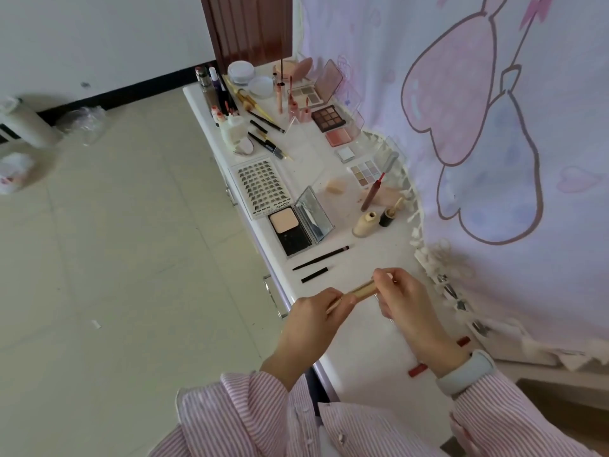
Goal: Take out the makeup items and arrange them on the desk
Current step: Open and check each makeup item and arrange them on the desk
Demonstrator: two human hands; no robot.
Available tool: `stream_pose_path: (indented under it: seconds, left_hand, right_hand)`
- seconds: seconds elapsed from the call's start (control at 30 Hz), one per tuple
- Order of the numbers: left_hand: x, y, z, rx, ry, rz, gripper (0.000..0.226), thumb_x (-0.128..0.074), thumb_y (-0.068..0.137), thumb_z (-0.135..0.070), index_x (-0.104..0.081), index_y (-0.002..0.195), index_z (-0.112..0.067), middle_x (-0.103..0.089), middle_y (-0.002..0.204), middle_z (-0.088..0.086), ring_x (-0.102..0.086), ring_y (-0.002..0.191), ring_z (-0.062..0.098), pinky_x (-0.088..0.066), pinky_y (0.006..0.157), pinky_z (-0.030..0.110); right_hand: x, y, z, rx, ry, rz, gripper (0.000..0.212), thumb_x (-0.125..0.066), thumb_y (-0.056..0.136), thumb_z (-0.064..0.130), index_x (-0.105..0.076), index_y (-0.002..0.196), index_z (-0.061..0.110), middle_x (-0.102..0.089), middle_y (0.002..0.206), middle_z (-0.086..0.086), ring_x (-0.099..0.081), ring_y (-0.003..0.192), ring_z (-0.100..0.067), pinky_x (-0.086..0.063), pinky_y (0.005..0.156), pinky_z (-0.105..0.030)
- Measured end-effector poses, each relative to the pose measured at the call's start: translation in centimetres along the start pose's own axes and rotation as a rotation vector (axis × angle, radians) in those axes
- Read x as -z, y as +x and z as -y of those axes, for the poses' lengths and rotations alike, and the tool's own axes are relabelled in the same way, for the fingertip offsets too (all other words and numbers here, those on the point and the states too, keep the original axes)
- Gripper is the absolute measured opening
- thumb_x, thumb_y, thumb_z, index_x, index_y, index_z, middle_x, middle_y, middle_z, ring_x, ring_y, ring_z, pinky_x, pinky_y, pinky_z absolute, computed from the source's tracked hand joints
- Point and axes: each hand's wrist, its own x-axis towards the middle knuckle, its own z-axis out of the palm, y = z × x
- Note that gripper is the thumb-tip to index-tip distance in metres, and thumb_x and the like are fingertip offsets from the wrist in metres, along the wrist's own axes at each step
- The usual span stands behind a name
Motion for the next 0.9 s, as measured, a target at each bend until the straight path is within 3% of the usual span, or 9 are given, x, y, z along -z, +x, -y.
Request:
stream_pose_path:
  seconds: [0.13,0.23,0.37,0.47,0.57,0.7,0.77,0.83,0.9]
  left_hand:
    - [0.6,0.1,-0.3,0.165,-0.173,0.163,0.034,-0.044,0.093,-0.041,-0.058,0.067,-0.026,-0.044,0.051,-0.010,-0.038,0.039,0.000,-0.030,0.043,0.009]
    - [1.0,0.1,-0.1,0.172,-0.161,0.228,0.032,-0.043,0.094,-0.041,-0.058,0.069,-0.028,-0.046,0.054,-0.010,-0.039,0.040,-0.001,-0.032,0.046,0.011]
    - [0.8,-0.2,-0.1,0.141,-0.191,0.131,0.018,-0.063,0.085,-0.032,-0.052,0.098,-0.029,-0.054,0.068,-0.012,-0.048,0.053,-0.003,-0.040,0.054,0.012]
    - [0.9,-0.4,-0.2,0.112,-0.217,0.022,0.010,-0.061,0.087,-0.025,-0.051,0.085,-0.026,-0.052,0.063,-0.011,-0.044,0.049,0.000,-0.037,0.050,0.013]
    - [1.3,-0.4,-0.4,0.161,-0.214,0.097,0.029,-0.041,0.096,-0.037,-0.053,0.071,-0.027,-0.043,0.053,-0.007,-0.035,0.042,0.003,-0.032,0.048,0.017]
    - [2.2,-0.3,-0.5,0.115,-0.243,0.091,0.002,-0.051,0.092,-0.032,-0.054,0.093,-0.031,-0.053,0.066,-0.006,-0.044,0.052,0.002,-0.041,0.054,0.019]
    - [2.2,-0.4,-0.3,0.073,-0.246,0.063,0.021,-0.058,0.088,-0.023,-0.049,0.106,-0.029,-0.054,0.077,-0.008,-0.048,0.061,0.003,-0.046,0.060,0.023]
    - [2.1,-0.4,-0.6,0.084,-0.219,0.039,0.008,-0.052,0.092,-0.024,-0.051,0.099,-0.027,-0.049,0.068,-0.008,-0.042,0.056,0.007,-0.044,0.056,0.031]
    - [1.9,-0.2,-0.7,0.163,-0.205,0.047,0.023,-0.040,0.094,-0.038,-0.054,0.084,-0.023,-0.043,0.058,-0.006,-0.036,0.050,0.009,-0.038,0.053,0.033]
  right_hand:
    - [0.2,-0.4,-0.2,0.087,-0.021,0.022,0.016,-0.046,0.093,0.016,-0.054,0.080,0.012,-0.036,0.042,0.012,-0.031,0.040,-0.003,-0.029,0.043,-0.016]
    - [0.3,-0.5,-0.3,0.116,-0.031,0.042,0.012,-0.047,0.092,0.016,-0.054,0.083,0.013,-0.038,0.042,0.013,-0.031,0.041,-0.003,-0.029,0.044,-0.016]
    - [0.6,-0.2,-0.3,0.029,0.033,0.037,0.015,-0.049,0.090,0.019,-0.052,0.077,0.013,-0.039,0.039,0.013,-0.031,0.036,-0.002,-0.027,0.038,-0.013]
    - [0.8,-0.2,-0.3,0.035,0.109,0.032,0.018,-0.046,0.093,0.015,-0.051,0.077,0.012,-0.037,0.040,0.012,-0.030,0.037,-0.002,-0.026,0.037,-0.012]
    - [1.1,-0.5,-0.7,0.153,0.061,0.073,0.017,-0.042,0.095,0.011,-0.052,0.082,0.016,-0.038,0.045,0.012,-0.031,0.042,-0.003,-0.028,0.041,-0.014]
    - [1.5,-0.3,-1.1,0.064,0.150,0.101,0.019,-0.041,0.096,0.009,-0.052,0.082,0.015,-0.039,0.052,0.004,-0.030,0.042,-0.008,-0.025,0.039,-0.017]
    - [1.7,-0.1,-1.2,0.001,0.194,0.090,0.019,-0.040,0.096,0.011,-0.050,0.081,0.013,-0.038,0.053,0.000,-0.029,0.040,-0.008,-0.025,0.038,-0.017]
    - [1.8,-0.1,-1.3,-0.006,0.215,0.094,0.019,-0.039,0.097,0.011,-0.050,0.081,0.011,-0.038,0.054,-0.002,-0.030,0.040,-0.008,-0.026,0.038,-0.017]
    - [1.9,-0.2,-1.3,0.016,0.221,0.094,0.019,-0.039,0.097,0.010,-0.049,0.081,0.011,-0.037,0.054,-0.002,-0.030,0.041,-0.009,-0.026,0.038,-0.017]
